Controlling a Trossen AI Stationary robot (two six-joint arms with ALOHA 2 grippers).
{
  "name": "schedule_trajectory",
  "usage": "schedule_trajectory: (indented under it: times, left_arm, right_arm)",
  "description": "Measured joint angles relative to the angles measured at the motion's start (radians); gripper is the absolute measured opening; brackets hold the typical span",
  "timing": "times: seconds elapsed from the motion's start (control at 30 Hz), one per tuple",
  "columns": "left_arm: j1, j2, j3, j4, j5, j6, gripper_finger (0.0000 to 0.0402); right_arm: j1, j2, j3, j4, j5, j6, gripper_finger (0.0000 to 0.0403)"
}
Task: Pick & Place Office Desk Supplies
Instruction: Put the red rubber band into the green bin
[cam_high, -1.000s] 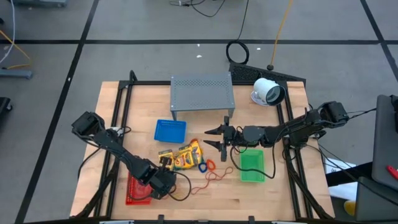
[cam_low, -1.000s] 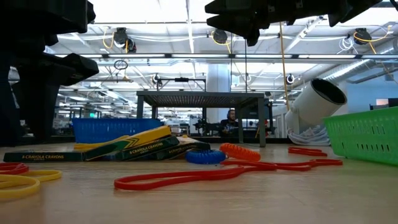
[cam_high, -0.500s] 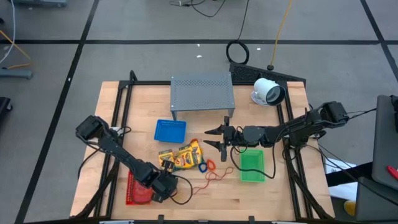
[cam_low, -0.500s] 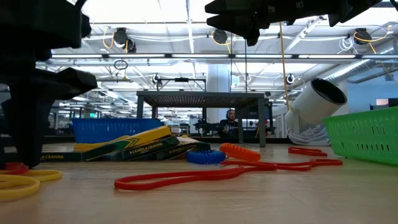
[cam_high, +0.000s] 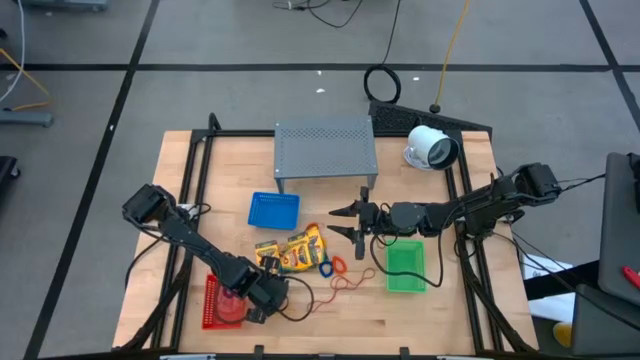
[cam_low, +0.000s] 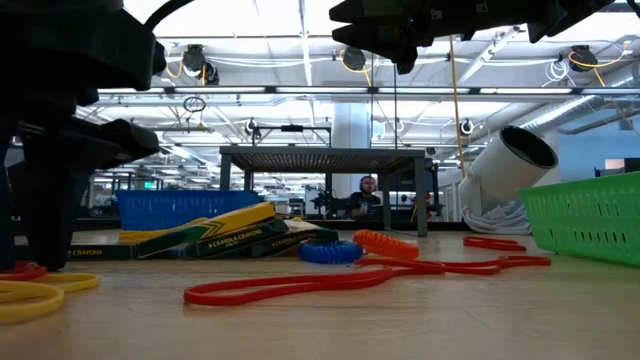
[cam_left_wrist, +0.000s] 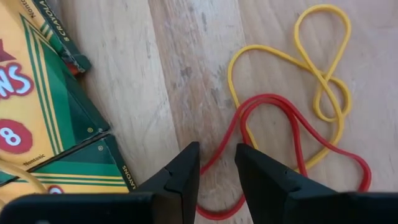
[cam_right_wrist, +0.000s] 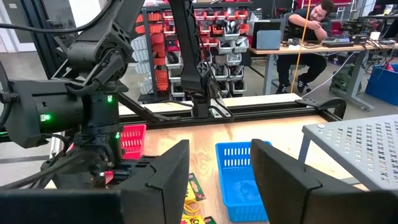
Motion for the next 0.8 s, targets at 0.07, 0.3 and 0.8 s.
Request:
schedule_trajectory:
  times: [0.07,0.3,0.8]
  left_arm:
    - [0.0,0.001,0.0,-0.001,0.0,-0.005,0.0117]
    - [-0.001,0.001,-0.001,-0.001,-0.017,-0.002,0.0083]
    - [0.005,-0.03,0.032,-0.089,0.015,0.022,0.0003]
  right_arm:
    - [0.0,0.0,0.0,0.0,0.0,0.0,0.016]
    - [0.0,0.0,0.0,0.0,0.0,0.0,0.016]
    - [0.0,0.0,0.0,0.0,0.001,0.001,0.016]
